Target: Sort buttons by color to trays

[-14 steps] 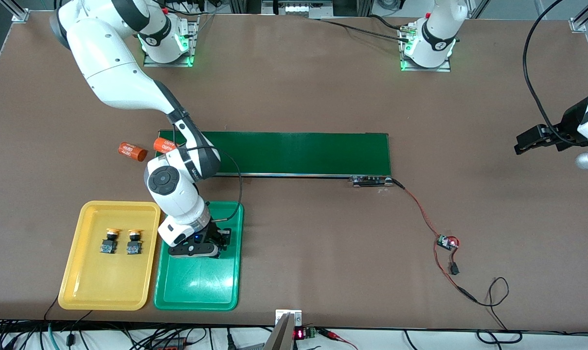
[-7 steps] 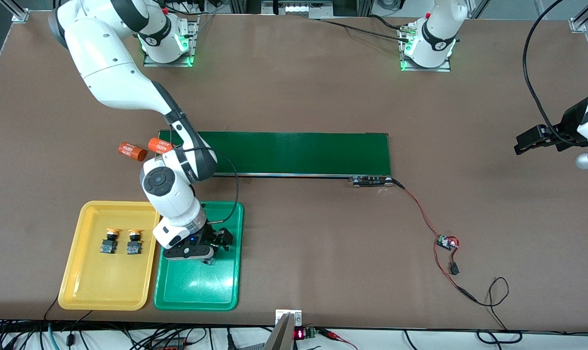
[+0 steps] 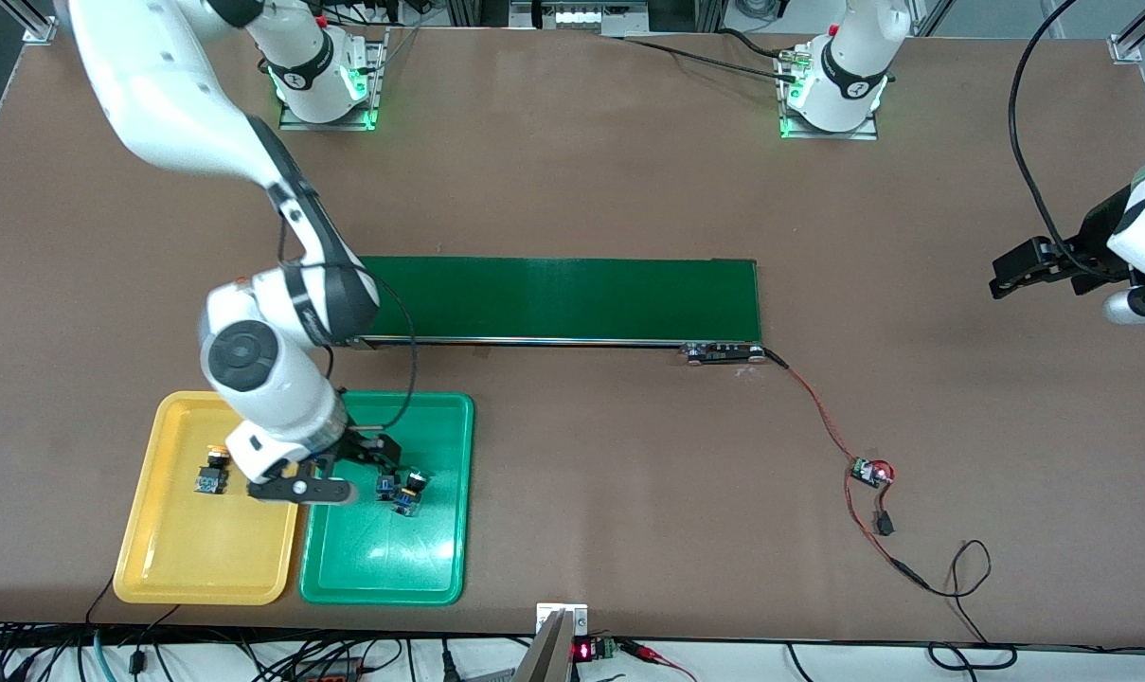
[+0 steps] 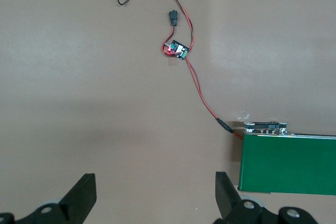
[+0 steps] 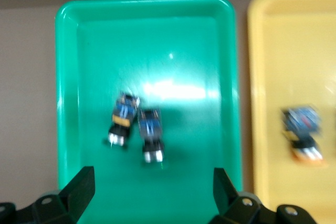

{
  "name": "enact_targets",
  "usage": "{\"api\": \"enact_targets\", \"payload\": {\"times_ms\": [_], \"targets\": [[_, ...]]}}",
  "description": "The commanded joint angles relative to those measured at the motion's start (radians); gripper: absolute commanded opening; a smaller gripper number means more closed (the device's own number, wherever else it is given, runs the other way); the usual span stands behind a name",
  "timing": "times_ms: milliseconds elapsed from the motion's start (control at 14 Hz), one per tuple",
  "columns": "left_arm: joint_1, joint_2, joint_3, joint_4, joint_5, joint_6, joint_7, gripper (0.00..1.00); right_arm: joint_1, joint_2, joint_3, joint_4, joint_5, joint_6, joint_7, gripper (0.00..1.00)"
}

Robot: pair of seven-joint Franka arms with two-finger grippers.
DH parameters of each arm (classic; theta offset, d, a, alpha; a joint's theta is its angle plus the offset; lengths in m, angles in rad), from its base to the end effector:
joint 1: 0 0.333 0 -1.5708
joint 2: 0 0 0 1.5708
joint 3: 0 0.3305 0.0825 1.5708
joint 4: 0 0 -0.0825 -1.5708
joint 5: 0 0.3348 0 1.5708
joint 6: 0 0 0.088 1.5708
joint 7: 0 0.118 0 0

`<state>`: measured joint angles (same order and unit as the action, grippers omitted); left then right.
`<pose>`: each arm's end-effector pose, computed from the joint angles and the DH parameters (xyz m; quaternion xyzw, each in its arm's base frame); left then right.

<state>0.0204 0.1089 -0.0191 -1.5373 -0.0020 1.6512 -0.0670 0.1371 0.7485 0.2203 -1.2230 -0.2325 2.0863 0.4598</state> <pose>0.5466 0.0011 0.5921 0.9994 0.0343 0.0024 0.0021 0.7001 0.1968 0.3652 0.9967 -0.0340 0.0730 0.0033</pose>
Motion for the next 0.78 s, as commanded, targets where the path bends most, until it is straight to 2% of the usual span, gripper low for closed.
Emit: {"api": "enact_targets", "payload": {"times_ms": [0,142,285,427,641,712], "targets": [[0.009,-0.02,-0.001,0.005,-0.012,-0.045,0.027,1.0,-0.06,-0.188,-0.002,-0.041,0.154,-0.223,-0.128,1.0],[0.009,-0.02,-0.002,0.005,-0.013,-0.054,0.027,1.0,-0.152,-0.283,-0.009,-0.041,0.179,-0.392,-0.299,1.0],[0.009,-0.02,-0.001,0.005,-0.012,-0.048,0.026,1.0,-0.215,-0.391,-0.009,-0.067,0.186,-0.523,-0.372,1.0],[0.009,-0.02,-0.001,0.005,-0.012,-0.048,0.027,1.0,-0.249,-0.525,-0.018,-0.142,0.186,-0.569,-0.379,1.0],[0.009,-0.018,-0.001,0.006,-0.012,-0.047,0.026,1.0,-0.254,-0.681,-0.109,-0.288,0.193,-0.6,-0.45,1.0],[0.009,-0.018,-0.001,0.006,-0.012,-0.047,0.026,1.0,-0.254,-0.704,-0.13,-0.314,0.193,-0.601,-0.458,1.0]]}}
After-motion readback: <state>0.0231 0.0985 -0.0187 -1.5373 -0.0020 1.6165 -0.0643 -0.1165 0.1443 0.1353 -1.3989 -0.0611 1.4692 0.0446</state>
